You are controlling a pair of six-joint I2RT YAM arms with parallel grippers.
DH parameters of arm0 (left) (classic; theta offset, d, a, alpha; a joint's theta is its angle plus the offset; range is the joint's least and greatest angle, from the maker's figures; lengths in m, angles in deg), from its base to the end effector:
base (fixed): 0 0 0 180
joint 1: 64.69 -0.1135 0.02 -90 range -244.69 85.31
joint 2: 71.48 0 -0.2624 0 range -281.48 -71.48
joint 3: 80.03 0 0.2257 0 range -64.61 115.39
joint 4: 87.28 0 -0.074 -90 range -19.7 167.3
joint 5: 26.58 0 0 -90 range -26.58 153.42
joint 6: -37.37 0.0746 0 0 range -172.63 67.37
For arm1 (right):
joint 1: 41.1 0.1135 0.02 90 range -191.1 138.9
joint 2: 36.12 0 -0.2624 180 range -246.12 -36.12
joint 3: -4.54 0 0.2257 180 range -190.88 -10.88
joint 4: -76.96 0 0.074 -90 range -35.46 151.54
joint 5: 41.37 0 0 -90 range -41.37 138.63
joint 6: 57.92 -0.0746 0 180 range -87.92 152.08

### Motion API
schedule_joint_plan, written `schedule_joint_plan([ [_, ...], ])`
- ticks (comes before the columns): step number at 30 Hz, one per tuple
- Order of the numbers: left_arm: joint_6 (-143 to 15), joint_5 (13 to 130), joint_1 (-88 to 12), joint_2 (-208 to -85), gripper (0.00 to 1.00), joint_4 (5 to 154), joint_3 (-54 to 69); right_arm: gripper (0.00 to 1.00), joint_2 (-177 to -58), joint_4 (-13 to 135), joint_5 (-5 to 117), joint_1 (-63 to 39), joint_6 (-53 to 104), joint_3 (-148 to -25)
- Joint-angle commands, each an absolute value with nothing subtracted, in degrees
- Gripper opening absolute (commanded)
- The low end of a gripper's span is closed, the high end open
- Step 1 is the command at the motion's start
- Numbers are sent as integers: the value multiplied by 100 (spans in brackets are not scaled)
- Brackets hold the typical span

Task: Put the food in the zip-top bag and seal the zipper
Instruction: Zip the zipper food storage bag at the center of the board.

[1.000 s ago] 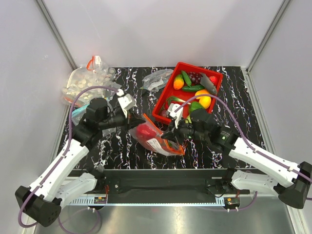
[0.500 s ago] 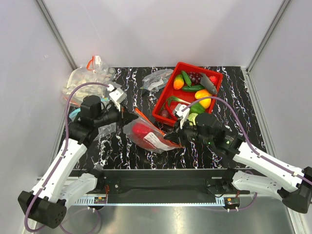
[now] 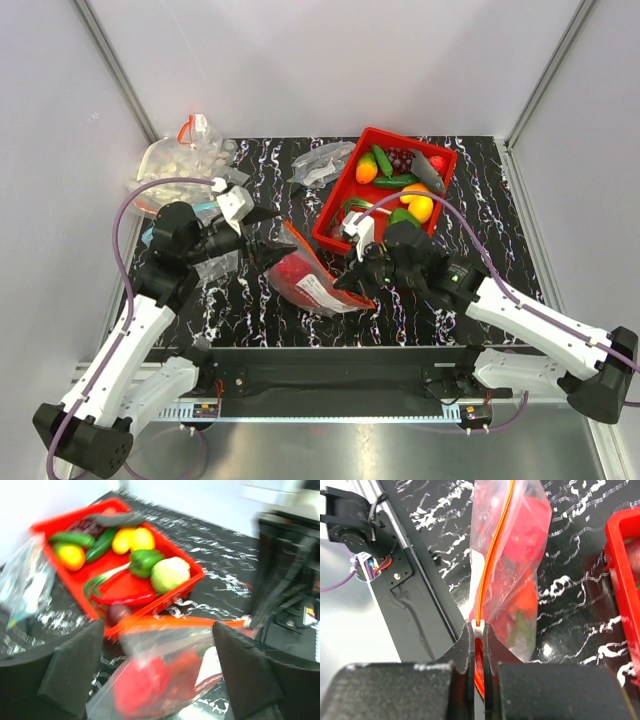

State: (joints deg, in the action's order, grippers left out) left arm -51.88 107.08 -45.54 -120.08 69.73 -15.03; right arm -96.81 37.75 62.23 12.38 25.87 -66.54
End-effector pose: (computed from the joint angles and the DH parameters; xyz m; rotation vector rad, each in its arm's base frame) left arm 0.1627 -0.1110 0.3594 0.8547 1.5049 -0.8768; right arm 0.1299 0.2048 0.3124 -1.0124 1.9311 0.8648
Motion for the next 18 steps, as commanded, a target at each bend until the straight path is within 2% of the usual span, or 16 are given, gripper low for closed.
schedule_joint_plan([
  [1,-4710,11070,-4343,-11850,99,7528,-1566,0,-9773,3746,6506,1278,2909,-7196],
  [7,-5456,10938,-4307,-12420,99,7213,-995,0,-9958,3473,6664,1278,3120,-7539],
  [11,-5308,10745,-4184,-12632,99,6913,-827,0,-9897,3438,6778,1278,3164,-7566],
  [14,-4668,10815,-4097,-12606,99,6624,-740,0,-9870,3368,6875,1278,3347,-7609],
  [18,-2770,12008,-3938,-12535,99,5660,-538,0,-9896,3034,6972,1287,3533,-7776],
])
